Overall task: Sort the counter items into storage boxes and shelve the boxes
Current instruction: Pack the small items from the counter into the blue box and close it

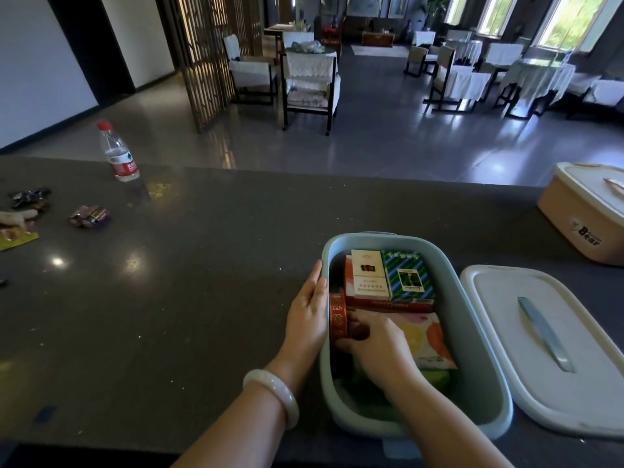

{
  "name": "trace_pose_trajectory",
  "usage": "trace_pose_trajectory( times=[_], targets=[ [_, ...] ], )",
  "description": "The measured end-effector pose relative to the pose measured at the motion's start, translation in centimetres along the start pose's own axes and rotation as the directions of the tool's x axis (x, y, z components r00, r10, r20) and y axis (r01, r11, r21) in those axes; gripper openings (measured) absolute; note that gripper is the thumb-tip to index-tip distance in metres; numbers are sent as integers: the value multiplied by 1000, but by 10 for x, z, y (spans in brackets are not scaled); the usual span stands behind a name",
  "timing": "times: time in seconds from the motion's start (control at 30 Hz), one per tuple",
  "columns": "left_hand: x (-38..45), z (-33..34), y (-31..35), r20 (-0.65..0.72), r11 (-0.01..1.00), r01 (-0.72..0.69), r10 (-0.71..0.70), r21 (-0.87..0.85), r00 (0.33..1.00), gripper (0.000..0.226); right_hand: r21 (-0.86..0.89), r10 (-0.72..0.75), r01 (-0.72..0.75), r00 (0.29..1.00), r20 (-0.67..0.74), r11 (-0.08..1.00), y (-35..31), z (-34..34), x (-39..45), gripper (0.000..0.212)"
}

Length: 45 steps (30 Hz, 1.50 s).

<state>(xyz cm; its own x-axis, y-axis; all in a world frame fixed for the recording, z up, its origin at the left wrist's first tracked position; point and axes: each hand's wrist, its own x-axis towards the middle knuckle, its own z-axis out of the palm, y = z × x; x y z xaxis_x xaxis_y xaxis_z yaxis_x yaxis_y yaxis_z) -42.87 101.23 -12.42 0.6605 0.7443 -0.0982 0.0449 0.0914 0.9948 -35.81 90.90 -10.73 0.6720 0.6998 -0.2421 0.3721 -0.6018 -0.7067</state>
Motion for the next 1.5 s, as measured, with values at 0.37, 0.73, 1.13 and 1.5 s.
trace_pose_trajectory(
  times=[0.37,0.73,1.13,1.5],
  targets=[
    [2,0,-3,2,999,-7,7,45,1000,46,22,-4,5,999,-41,1000,-2,1,-1,20],
    [0,-3,2,10,995,-5,4,96,1000,44,38,-25,29,992,-122,999,-4,-2,-6,30],
    [3,-123,22,3,235,-26,98,972,995,53,-461,-520,497,850,86,735,-123,31,47,37],
    [2,-353,42,-199,-116,206,73,972,977,64,-556,-454,685,728,513,470,-286,185,103,45]
  ],
)
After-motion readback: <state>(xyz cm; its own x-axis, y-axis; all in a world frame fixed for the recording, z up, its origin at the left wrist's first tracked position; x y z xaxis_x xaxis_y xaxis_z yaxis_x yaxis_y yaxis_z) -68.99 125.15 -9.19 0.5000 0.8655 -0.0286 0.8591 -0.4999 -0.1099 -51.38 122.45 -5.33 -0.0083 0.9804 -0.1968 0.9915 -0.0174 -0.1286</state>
